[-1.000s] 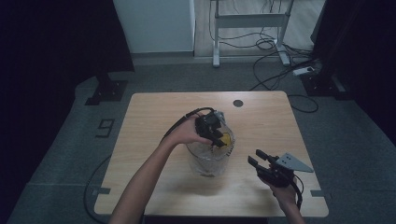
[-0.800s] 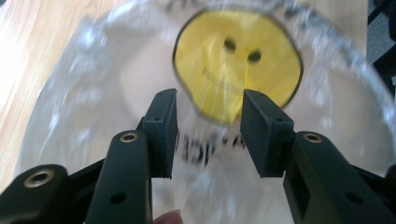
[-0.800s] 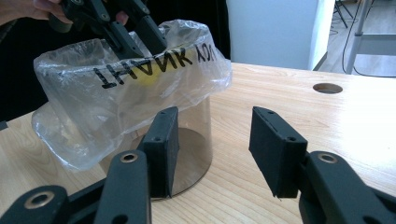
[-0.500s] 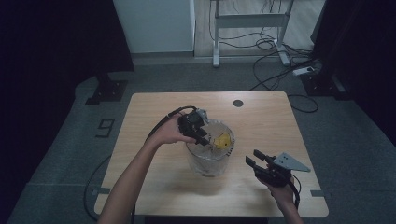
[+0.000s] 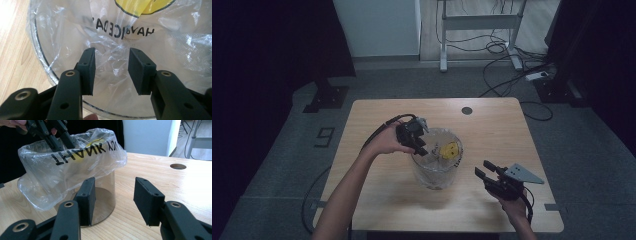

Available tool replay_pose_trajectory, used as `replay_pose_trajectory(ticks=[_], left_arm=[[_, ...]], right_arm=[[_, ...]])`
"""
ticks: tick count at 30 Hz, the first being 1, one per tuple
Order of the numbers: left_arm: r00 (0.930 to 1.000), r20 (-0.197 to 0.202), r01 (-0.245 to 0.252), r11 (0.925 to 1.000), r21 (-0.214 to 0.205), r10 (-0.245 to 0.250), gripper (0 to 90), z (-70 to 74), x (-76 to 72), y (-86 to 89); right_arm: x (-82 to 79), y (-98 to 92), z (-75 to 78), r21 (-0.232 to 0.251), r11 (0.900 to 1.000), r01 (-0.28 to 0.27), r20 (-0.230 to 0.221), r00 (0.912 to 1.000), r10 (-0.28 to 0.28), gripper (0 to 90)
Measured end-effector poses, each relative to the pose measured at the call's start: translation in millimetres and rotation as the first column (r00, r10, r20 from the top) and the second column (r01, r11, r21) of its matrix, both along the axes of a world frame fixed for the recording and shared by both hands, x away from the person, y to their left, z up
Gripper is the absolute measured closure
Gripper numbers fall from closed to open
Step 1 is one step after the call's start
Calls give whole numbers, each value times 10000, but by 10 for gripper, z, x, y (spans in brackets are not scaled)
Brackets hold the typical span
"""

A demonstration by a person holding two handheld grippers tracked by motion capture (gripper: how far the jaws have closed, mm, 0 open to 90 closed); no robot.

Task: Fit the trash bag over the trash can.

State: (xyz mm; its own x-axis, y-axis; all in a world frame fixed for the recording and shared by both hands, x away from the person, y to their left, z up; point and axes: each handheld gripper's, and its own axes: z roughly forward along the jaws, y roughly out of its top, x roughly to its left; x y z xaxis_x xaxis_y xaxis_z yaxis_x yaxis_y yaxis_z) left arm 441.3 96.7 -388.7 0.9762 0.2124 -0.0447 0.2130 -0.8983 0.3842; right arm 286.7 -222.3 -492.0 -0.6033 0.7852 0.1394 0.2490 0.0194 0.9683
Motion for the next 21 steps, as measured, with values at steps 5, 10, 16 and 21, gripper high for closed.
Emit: replay_pose_trajectory(ticks=[5, 10, 16, 21], left_arm=[[10000, -68, -11, 9999, 116, 12, 571, -21, 5, 9], [9999, -123, 36, 10000, 22, -35, 561, -22, 5, 20], [9999, -136, 61, 9974, -720, -71, 521, -7, 0, 55], [10000, -40, 38, 9892, -1468, -44, 462, -13, -14, 86]], right_arm=[[-1, -14, 4, 18, 10000, 18, 21, 10000, -18, 518], [-1, -33, 6, 61, 10000, 75, 28, 10000, -75, 518], [-4, -63, 10, 146, 9998, 136, 29, 9999, -137, 517], [-3, -78, 4, 198, 9997, 134, 17, 9999, -134, 516]])
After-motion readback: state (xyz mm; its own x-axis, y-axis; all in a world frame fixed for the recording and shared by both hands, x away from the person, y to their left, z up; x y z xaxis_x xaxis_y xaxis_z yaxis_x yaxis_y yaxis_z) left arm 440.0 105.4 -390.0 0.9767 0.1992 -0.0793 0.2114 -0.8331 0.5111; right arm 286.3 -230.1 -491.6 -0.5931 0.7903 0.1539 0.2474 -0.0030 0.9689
